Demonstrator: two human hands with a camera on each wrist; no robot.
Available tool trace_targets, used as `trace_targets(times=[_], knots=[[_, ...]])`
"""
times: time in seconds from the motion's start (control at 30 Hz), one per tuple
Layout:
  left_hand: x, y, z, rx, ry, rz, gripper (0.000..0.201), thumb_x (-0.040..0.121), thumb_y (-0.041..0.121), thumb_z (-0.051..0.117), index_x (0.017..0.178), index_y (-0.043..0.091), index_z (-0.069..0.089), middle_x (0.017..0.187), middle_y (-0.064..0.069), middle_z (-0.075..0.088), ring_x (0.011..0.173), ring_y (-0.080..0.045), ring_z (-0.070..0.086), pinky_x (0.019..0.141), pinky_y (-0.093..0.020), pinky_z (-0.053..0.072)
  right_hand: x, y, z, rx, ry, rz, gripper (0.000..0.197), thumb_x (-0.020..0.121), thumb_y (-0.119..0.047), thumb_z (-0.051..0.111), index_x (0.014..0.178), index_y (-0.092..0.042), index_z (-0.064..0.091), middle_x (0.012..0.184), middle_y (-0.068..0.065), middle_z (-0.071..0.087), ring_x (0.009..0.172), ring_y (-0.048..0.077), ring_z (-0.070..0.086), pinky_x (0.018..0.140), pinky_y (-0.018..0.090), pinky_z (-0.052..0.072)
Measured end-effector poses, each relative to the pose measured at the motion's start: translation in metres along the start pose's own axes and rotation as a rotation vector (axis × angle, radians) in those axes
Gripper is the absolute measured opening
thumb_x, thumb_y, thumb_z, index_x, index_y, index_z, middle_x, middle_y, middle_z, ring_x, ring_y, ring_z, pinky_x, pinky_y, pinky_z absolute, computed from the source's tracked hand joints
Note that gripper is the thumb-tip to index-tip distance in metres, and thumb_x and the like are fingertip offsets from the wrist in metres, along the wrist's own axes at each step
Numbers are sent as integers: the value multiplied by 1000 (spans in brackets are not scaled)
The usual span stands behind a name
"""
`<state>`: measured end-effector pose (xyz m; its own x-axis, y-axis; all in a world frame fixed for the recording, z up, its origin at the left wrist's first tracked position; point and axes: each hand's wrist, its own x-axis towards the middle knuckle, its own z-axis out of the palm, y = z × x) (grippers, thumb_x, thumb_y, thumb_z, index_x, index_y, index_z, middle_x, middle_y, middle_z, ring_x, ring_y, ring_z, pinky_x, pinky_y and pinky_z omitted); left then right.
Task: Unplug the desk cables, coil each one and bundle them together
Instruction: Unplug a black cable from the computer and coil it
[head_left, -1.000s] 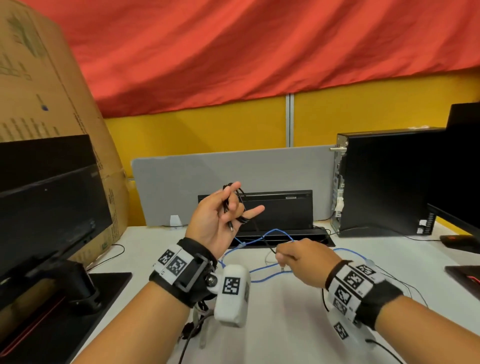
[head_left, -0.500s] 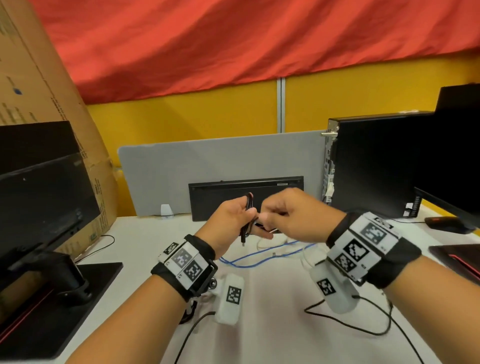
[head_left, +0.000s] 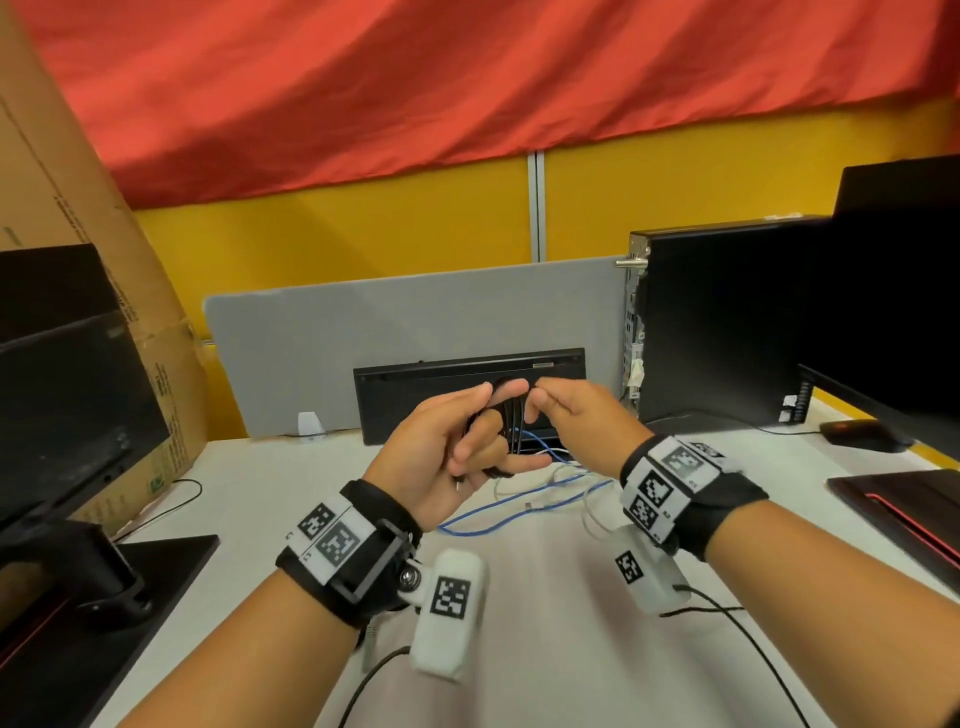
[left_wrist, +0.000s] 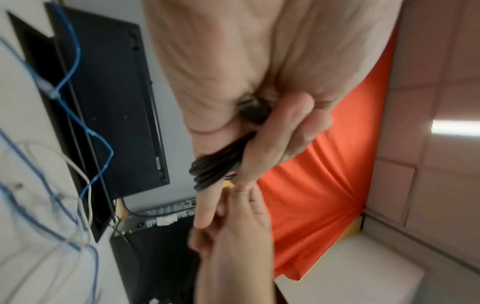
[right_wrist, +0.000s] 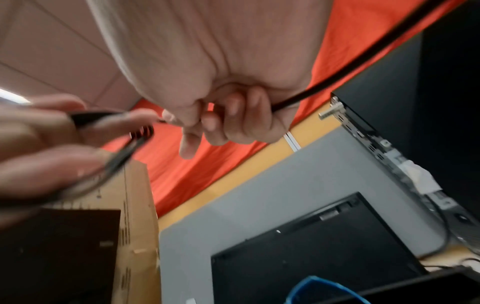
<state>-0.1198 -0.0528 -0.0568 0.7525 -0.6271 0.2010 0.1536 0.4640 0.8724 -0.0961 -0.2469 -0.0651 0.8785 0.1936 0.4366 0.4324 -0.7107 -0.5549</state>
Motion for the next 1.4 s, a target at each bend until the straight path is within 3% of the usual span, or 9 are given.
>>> trace_targets(times=[0.2,0.3,0.53,0.67,0.77,0.87,1.1,1.23,1.4], knots=[[6,8,-4,-23,71,152,41,96,5,45,135,-6,43,58,-3,49,43,-9,37,100,-63,42,-16,2,19,-237,-337,92,30,103,-27,37,85,-17,59,70,-8,51,61,7,47,55,22,33],[9,9,-5,66,142,220,37,101,9,41,134,-6,36,103,-15,71,45,-10,49,96,-58,48,-24,-8,20,-206,-432,105,35,102,-36,38,82,-17,60,77,-9,59,67,8,53,60,22,36],[10,7,-14,268,245,257,22,102,15,43,123,14,45,133,-5,61,99,-34,70,94,-45,53,-40,-36,9,-449,-483,-40,38,101,-46,34,76,-23,52,68,-9,49,63,9,46,60,29,36],[10,-3,-10,426,297,207,18,100,16,47,116,25,49,127,0,65,105,-27,69,86,-34,55,-35,-44,-8,-637,-247,-239,33,99,-47,35,76,-26,46,58,-9,40,61,18,46,56,29,33],[13,-10,-6,647,280,160,23,102,11,45,124,14,51,104,6,73,95,-12,70,83,-27,56,-28,-48,-16,-638,-166,-330,24,98,-48,39,108,-38,58,64,-10,47,67,16,50,58,28,36],[15,-9,0,860,269,133,19,102,11,45,113,3,57,85,-4,67,78,-12,65,76,-23,55,-20,-49,-26,-609,-126,-350,22,94,-49,46,103,-39,64,78,-12,64,75,12,58,59,27,38],[6,-4,2,831,249,-34,40,105,27,34,84,0,56,50,-5,52,47,-16,42,83,-41,54,0,-31,-48,-245,-36,-235,12,93,-26,60,92,-28,71,80,-15,59,78,7,55,72,32,47],[2,-6,1,629,224,-85,46,100,29,47,111,-15,53,45,-2,33,43,-15,27,91,-41,55,5,-15,-43,-261,53,-227,19,95,-16,57,103,-20,73,83,-2,55,81,18,54,75,37,47],[-3,-7,0,426,205,-67,26,100,11,47,120,5,64,45,3,27,38,-9,25,88,-53,54,0,11,-38,-402,109,-196,22,96,-20,54,111,-21,71,89,-1,52,88,18,51,73,33,43]])
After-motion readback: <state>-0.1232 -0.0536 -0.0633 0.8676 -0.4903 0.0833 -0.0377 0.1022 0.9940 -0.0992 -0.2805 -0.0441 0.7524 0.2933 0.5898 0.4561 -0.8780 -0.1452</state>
